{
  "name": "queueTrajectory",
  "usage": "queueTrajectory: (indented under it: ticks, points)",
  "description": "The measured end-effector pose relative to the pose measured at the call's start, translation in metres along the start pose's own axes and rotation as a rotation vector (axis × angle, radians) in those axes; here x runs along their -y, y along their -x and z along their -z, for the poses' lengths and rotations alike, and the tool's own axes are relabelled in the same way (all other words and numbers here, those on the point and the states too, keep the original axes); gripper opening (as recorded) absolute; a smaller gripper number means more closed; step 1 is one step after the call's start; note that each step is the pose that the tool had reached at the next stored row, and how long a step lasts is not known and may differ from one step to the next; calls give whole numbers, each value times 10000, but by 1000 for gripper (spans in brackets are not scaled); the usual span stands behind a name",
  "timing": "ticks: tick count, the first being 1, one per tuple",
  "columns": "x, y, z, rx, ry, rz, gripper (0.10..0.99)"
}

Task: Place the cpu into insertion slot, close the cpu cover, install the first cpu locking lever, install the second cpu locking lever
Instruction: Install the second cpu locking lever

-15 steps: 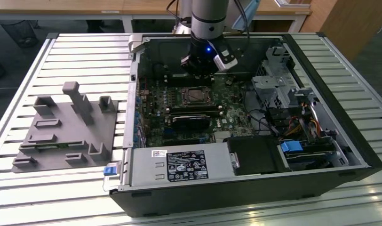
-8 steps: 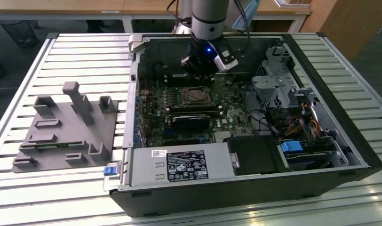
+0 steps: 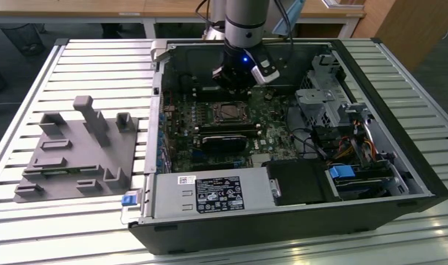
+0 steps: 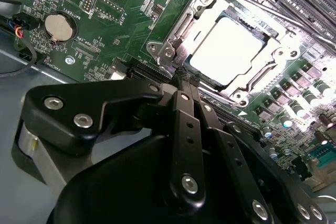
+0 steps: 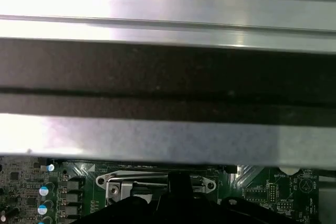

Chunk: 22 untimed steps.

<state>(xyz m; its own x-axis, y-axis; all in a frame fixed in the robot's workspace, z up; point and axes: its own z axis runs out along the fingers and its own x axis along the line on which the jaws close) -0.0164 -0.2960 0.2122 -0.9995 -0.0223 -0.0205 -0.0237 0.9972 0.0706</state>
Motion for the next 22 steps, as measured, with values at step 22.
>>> queueTrajectory:
  ticks: [22]
  points:
    - [129, 2, 205, -21, -5, -1, 106]
